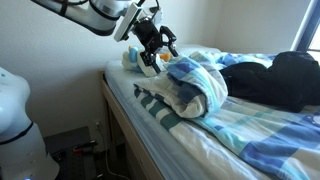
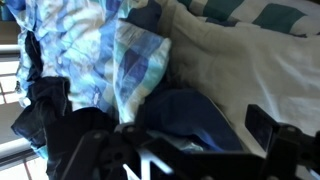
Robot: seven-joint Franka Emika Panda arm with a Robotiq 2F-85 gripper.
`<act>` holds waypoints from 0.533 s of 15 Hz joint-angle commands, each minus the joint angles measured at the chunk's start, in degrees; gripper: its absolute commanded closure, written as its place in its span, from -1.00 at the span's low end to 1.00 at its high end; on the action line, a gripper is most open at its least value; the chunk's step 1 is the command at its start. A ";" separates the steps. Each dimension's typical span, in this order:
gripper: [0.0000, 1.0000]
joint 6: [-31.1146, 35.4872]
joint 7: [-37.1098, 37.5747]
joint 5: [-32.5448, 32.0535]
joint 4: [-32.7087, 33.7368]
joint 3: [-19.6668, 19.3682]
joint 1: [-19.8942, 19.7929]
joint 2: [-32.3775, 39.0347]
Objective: Place the stuffed duck under the the duvet cover
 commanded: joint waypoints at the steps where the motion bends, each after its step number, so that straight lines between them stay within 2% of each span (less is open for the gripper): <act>1: -1.00 2.37 1.40 -3.12 0.88 0.80 0.14 1.22; 8: -1.00 6.58 0.45 -8.00 3.38 1.57 0.91 5.89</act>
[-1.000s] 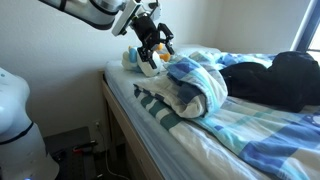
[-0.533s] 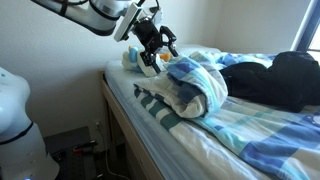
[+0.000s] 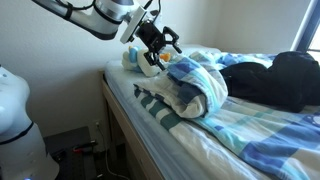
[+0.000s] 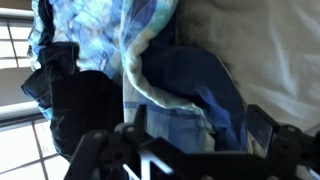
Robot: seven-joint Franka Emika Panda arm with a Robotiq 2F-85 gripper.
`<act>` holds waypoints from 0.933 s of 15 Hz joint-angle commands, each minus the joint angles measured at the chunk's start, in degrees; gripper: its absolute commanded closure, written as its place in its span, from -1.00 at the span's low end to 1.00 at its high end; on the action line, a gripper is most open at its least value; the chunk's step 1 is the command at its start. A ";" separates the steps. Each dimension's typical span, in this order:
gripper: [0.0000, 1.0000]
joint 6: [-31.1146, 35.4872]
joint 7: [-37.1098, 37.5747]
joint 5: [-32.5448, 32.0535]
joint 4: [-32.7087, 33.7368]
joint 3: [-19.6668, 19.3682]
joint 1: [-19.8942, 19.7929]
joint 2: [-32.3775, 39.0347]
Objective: Place the stuffed duck under the the duvet cover
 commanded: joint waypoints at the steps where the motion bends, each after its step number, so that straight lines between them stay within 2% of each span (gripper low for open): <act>1: -1.00 1.71 0.10 -3.62 3.30 0.22 -0.22 3.71; 5: -1.00 0.96 -1.40 -4.32 6.87 -0.13 -0.03 7.00; 11: -1.00 -6.61 -3.40 3.37 6.62 1.70 2.06 5.82; 14: -1.00 -7.83 -2.87 4.04 6.32 2.14 2.65 5.81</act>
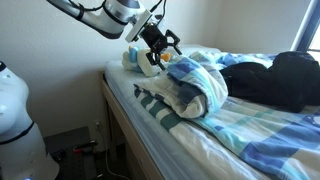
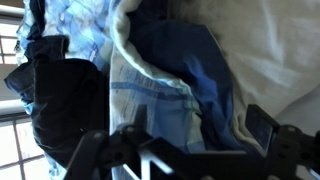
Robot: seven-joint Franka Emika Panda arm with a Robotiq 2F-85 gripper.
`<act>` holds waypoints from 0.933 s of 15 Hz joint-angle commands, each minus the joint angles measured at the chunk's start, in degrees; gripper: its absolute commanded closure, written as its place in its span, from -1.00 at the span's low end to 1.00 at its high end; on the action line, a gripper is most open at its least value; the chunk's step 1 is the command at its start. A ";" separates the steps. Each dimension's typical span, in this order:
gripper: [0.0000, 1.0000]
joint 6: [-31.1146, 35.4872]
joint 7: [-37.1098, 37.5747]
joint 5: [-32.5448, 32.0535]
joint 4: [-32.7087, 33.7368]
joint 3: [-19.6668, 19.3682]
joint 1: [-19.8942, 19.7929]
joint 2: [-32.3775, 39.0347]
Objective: Place the stuffed duck under the the duvet cover
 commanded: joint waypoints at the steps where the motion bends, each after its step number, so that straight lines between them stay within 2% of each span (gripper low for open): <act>1: -1.00 -2.68 -1.41 1.61 0.30 0.55 0.50 -0.47; 14: -1.00 -1.39 -0.66 -1.38 1.23 -1.27 -0.95 4.29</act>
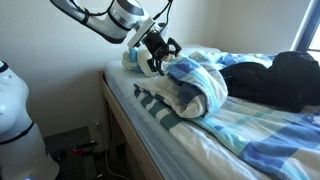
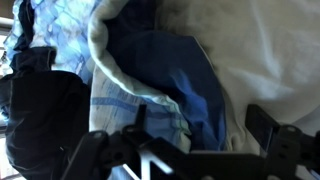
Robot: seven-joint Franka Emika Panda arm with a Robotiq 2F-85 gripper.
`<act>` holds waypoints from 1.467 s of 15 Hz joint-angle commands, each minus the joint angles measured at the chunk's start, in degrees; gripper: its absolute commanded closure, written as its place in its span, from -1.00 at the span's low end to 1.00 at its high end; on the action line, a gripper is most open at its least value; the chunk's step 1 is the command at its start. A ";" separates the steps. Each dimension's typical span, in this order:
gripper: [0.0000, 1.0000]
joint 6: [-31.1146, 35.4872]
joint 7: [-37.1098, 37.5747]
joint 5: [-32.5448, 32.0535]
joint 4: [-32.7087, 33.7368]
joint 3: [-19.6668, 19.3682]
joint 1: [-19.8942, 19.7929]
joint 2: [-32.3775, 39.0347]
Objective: Place the stuffed duck under the the duvet cover
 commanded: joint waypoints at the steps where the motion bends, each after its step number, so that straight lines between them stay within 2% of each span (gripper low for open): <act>1: -1.00 0.24 -0.70 -2.08 1.57 -0.27 -1.03 1.81; 8: -1.00 0.08 -1.21 -5.47 5.25 -0.93 -2.12 4.75; 15: -1.00 -0.05 -2.43 -5.99 9.34 -1.61 -2.67 9.56; 22: -1.00 -2.69 -4.24 -6.33 12.47 -1.21 -2.34 8.74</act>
